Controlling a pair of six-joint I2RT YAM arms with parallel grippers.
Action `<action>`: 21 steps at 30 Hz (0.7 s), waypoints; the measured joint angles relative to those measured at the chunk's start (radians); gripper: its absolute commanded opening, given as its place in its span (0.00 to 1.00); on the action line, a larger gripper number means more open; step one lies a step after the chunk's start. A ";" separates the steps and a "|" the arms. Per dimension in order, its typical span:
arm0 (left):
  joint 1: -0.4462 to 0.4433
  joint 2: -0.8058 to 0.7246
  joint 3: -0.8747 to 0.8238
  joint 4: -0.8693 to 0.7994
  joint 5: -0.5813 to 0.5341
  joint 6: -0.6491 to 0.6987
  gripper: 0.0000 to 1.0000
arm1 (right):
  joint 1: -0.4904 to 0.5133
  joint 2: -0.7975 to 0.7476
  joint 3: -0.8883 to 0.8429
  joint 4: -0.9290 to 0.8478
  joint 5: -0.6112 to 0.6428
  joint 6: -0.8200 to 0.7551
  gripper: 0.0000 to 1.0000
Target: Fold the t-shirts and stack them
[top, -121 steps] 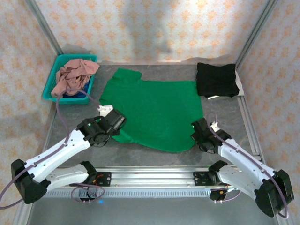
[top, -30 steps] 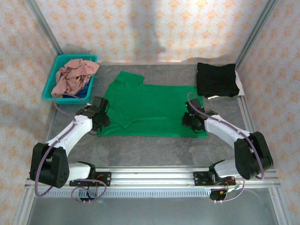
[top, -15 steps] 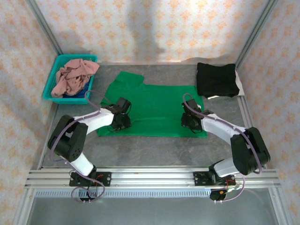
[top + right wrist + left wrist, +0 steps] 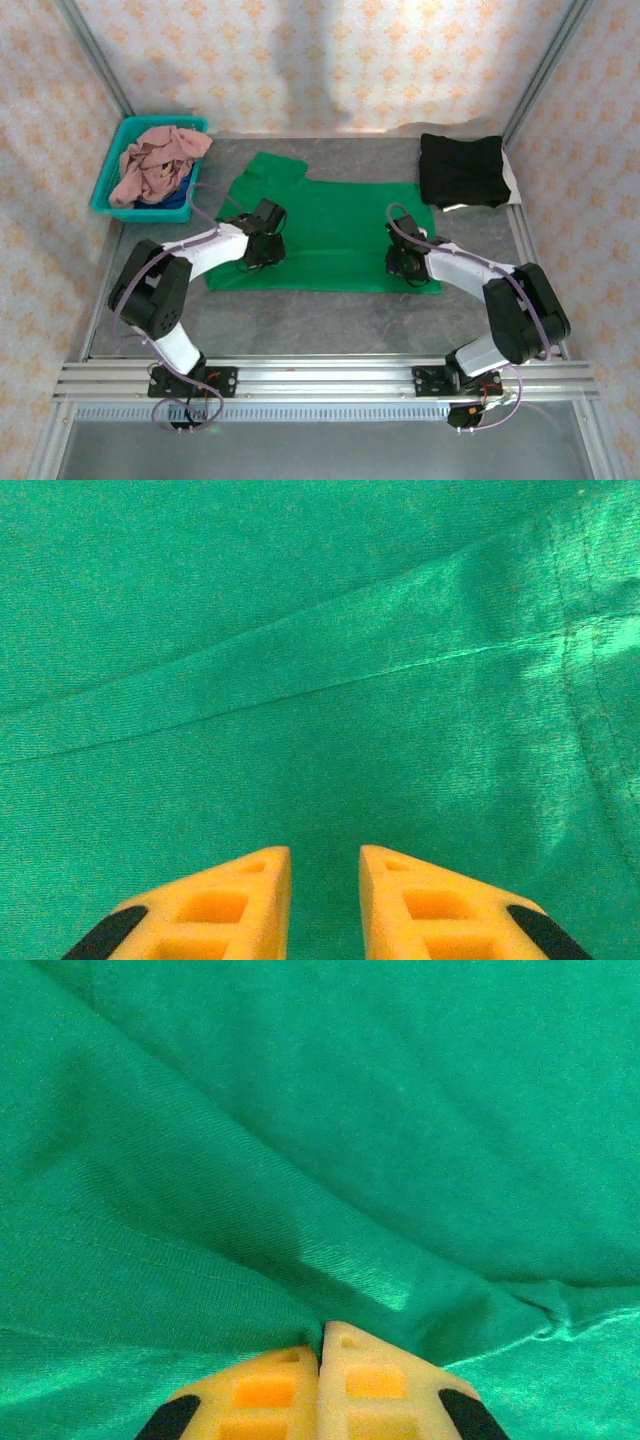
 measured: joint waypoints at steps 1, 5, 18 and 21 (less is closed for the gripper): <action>0.000 0.007 0.024 -0.016 -0.003 0.007 0.00 | 0.000 0.000 0.000 0.000 0.000 0.000 0.24; 0.000 0.061 0.166 -0.068 -0.024 0.057 0.00 | 0.000 0.000 0.000 0.000 0.000 0.000 0.24; 0.002 0.362 0.574 -0.287 -0.199 0.240 0.34 | 0.000 0.000 0.000 -0.024 0.015 0.000 0.24; 0.003 0.362 0.598 -0.320 -0.243 0.262 0.44 | 0.000 0.000 0.000 -0.038 0.029 0.000 0.24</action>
